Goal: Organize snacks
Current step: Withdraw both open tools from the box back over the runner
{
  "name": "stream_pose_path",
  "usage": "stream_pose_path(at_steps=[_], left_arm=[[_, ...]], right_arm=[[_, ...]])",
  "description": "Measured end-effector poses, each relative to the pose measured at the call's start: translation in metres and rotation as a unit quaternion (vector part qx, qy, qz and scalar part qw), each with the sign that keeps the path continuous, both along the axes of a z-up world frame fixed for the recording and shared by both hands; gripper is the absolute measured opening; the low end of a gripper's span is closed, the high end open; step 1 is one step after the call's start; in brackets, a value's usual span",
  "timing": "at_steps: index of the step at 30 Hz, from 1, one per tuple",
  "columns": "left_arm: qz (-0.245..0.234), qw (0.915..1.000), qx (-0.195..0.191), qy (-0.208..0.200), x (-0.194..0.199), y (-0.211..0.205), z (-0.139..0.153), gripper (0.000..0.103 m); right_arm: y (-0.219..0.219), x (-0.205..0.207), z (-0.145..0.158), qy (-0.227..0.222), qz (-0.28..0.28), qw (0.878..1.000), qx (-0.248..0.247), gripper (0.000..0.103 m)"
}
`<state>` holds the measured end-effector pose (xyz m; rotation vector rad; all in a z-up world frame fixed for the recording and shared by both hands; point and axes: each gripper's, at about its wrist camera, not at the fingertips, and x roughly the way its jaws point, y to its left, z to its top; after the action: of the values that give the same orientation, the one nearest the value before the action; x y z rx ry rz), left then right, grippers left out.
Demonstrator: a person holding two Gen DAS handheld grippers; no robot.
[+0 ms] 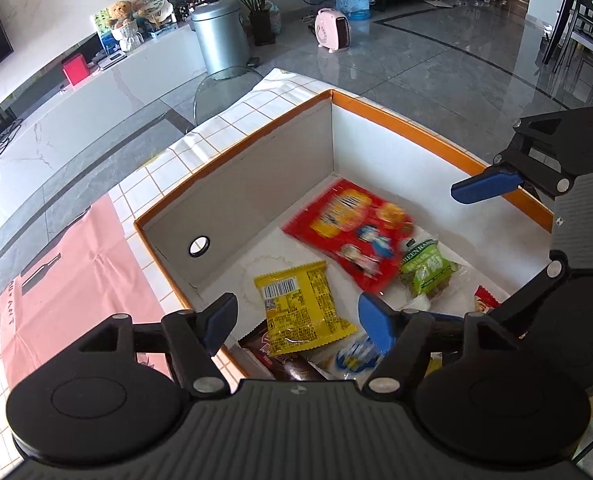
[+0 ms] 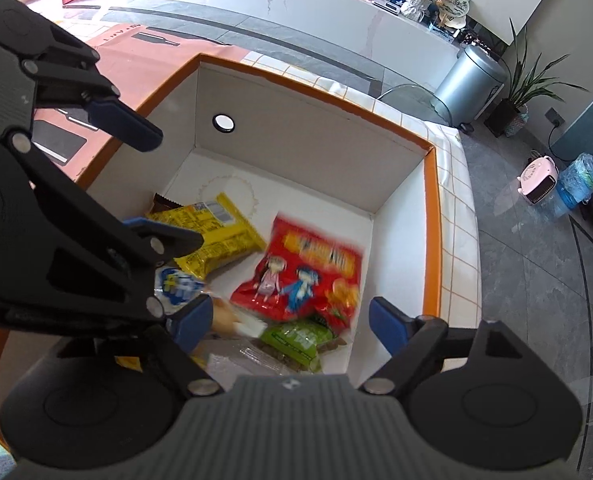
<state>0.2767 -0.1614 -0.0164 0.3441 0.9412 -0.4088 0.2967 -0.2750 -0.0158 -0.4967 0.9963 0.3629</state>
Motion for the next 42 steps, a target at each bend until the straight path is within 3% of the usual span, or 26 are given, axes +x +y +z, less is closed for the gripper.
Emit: stream_pose_path(at_steps=[3, 12, 20, 30, 36, 42], left_arm=[[-0.003, 1.0000, 0.003, -0.008, -0.007, 0.001, 0.006, 0.082], [-0.009, 0.9992, -0.011, -0.038, -0.034, 0.008, 0.035, 0.082], [-0.004, 0.9973, -0.016, -0.072, -0.069, 0.023, 0.056, 0.082], [0.077, 0.9860, -0.054, -0.138, -0.128, 0.078, 0.065, 0.082], [0.141, 0.9760, -0.089, -0.140, -0.157, 0.121, 0.057, 0.082], [0.191, 0.9685, -0.114, -0.112, -0.181, 0.160, 0.036, 0.063]], right_arm=[[0.001, -0.003, 0.006, -0.002, -0.011, 1.000, -0.008, 0.090], [0.003, -0.030, 0.030, 0.000, -0.032, 0.999, 0.001, 0.090], [0.002, -0.066, 0.049, -0.002, -0.081, 0.996, 0.048, 0.090], [0.023, -0.136, 0.053, -0.089, -0.140, 0.978, 0.124, 0.090], [0.045, -0.168, 0.046, -0.122, -0.153, 0.966, 0.171, 0.090], [0.073, -0.191, 0.034, -0.141, -0.162, 0.957, 0.195, 0.090]])
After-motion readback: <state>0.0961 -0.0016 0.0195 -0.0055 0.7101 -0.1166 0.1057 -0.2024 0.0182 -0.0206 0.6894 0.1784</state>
